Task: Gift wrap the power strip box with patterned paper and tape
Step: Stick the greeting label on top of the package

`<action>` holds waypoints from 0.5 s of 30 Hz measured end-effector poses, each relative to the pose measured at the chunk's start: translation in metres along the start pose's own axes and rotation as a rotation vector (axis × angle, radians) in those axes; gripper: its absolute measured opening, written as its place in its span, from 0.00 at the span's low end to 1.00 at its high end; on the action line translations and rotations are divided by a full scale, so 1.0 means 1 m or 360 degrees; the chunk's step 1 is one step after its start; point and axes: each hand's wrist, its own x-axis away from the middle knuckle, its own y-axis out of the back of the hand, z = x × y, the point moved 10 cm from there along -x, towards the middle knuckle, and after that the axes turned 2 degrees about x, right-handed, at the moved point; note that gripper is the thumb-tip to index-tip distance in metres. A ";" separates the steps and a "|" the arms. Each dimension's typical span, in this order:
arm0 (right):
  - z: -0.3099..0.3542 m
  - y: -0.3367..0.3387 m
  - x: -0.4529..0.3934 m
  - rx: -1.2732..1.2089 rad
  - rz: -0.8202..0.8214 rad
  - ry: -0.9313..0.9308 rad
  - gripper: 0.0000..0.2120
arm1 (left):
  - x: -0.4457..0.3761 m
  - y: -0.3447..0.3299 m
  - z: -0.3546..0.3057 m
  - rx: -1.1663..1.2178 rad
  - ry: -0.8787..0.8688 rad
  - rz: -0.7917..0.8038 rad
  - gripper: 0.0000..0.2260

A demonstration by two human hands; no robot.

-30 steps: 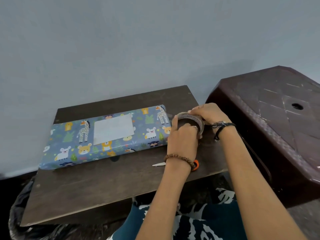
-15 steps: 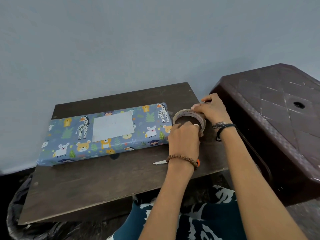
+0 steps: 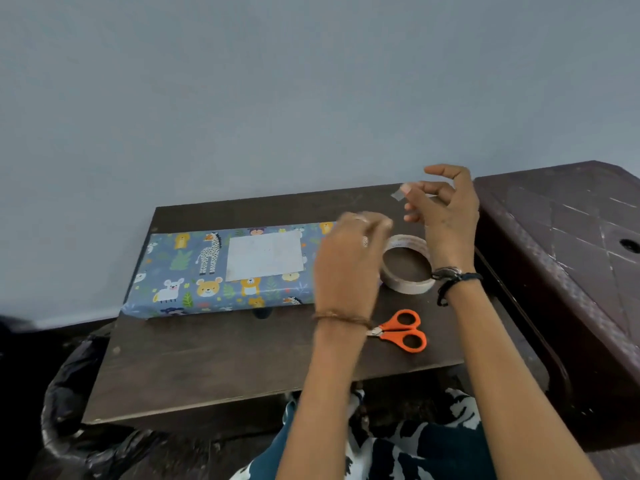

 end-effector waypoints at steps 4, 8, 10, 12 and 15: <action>0.011 -0.062 0.020 -0.0195 0.0357 -0.0017 0.15 | -0.008 0.090 0.043 -0.0183 0.0238 -0.0364 0.05; 0.015 -0.136 0.048 -0.0063 0.0881 0.0064 0.15 | -0.001 0.125 0.078 -0.0717 0.0472 -0.0395 0.14; 0.014 -0.161 0.060 0.0040 0.1028 0.0127 0.15 | 0.002 0.131 0.095 -0.0922 0.0635 -0.0329 0.25; 0.009 -0.176 0.065 0.0125 0.1064 0.0158 0.14 | 0.007 0.131 0.109 -0.1087 0.0811 -0.0226 0.33; -0.002 -0.187 0.067 0.0201 0.1061 0.0148 0.12 | 0.007 0.130 0.118 -0.1141 0.0886 -0.0171 0.33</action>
